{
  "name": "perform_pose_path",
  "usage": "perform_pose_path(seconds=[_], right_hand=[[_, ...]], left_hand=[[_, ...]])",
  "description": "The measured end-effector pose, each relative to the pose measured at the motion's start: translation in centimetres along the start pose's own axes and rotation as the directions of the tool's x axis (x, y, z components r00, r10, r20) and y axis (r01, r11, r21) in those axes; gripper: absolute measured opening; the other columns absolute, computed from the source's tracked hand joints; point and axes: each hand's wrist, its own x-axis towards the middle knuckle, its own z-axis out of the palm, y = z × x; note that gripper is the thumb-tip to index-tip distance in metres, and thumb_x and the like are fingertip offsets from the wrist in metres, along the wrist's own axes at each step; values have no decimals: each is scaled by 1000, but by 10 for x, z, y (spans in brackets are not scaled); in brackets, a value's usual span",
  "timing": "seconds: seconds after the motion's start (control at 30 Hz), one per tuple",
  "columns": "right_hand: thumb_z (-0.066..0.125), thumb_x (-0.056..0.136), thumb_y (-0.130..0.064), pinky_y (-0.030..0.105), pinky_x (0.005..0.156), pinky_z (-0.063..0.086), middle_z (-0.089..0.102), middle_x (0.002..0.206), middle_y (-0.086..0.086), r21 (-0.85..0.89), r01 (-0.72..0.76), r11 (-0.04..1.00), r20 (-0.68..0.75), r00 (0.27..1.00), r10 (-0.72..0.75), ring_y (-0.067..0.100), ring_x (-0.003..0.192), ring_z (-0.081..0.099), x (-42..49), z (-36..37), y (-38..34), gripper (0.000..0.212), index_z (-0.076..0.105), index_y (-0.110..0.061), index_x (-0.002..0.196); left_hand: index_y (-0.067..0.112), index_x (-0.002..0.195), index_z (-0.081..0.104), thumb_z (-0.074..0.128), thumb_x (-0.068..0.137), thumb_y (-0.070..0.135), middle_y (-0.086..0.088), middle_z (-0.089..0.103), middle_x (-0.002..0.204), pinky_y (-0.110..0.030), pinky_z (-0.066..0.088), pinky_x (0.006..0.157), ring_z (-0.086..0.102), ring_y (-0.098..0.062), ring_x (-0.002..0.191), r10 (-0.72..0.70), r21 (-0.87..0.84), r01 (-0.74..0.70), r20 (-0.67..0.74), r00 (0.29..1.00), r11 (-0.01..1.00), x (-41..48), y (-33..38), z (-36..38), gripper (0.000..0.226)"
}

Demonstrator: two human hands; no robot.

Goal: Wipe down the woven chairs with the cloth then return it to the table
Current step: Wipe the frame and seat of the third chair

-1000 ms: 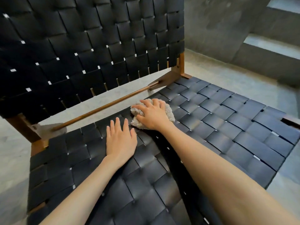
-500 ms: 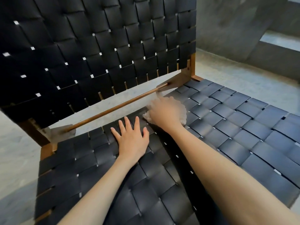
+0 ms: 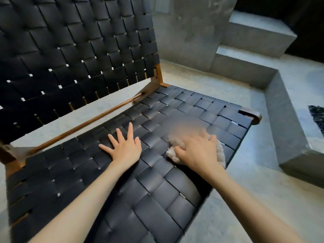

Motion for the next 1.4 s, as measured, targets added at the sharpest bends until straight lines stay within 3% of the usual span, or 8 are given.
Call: perform_pose_path(seconds=[0.23,0.43,0.57,0.73,0.93,1.1,1.4], right_hand=[[38,87,-52,42,92,15,31,150,-12,35,-181,983,-40,982,182,26,126,25,-12,-1,29,47,41,-49,134],[39,90,-45,41,96,8,33,150,-8,50,6,999,-33,999,-5,28,129,23,58,16,16,46,42,-44,136],[37,92,-45,44,101,10,34,149,-8,83,164,983,-2,986,-164,28,131,23,113,38,-15,47,40,-42,138],[36,94,-44,50,106,13,33,150,-4,107,258,960,18,965,-261,29,134,21,190,61,-53,47,40,-37,140],[37,95,-44,51,105,15,40,144,-2,61,267,962,-67,962,-263,28,132,25,261,76,-60,42,50,-31,133],[37,95,-40,53,107,13,42,140,1,22,115,993,-102,988,-112,29,133,25,300,73,-44,39,54,-25,127],[38,94,-41,51,104,15,38,148,-3,63,149,987,-14,989,-148,30,135,23,260,62,-36,44,49,-31,136]], left_hand=[[38,150,5,16,99,44,-13,-6,159,-68,-14,104,-14,-39,143,57,39,-58,31,998,998,6,11,5,53],[39,150,9,20,96,54,-12,-7,159,-65,-15,105,-18,-36,143,114,25,-114,-5,993,993,36,14,11,57],[36,150,10,20,96,55,-8,-3,160,-62,-11,108,-13,-34,144,113,-4,-113,-24,993,994,60,18,14,58],[36,151,4,18,98,52,-10,-6,159,-62,-10,109,-12,-33,145,117,54,-115,-36,992,992,86,19,17,57],[40,149,4,19,96,52,-16,-5,158,-63,-10,108,-10,-34,145,112,72,-107,-74,991,992,123,29,18,56],[48,147,3,14,95,49,-6,-2,160,-56,-9,112,-9,-32,145,158,40,-154,-144,977,987,136,21,28,54],[47,148,5,15,97,49,-4,1,160,-56,-7,112,-7,-32,146,169,59,-161,-157,973,985,128,22,25,51]])
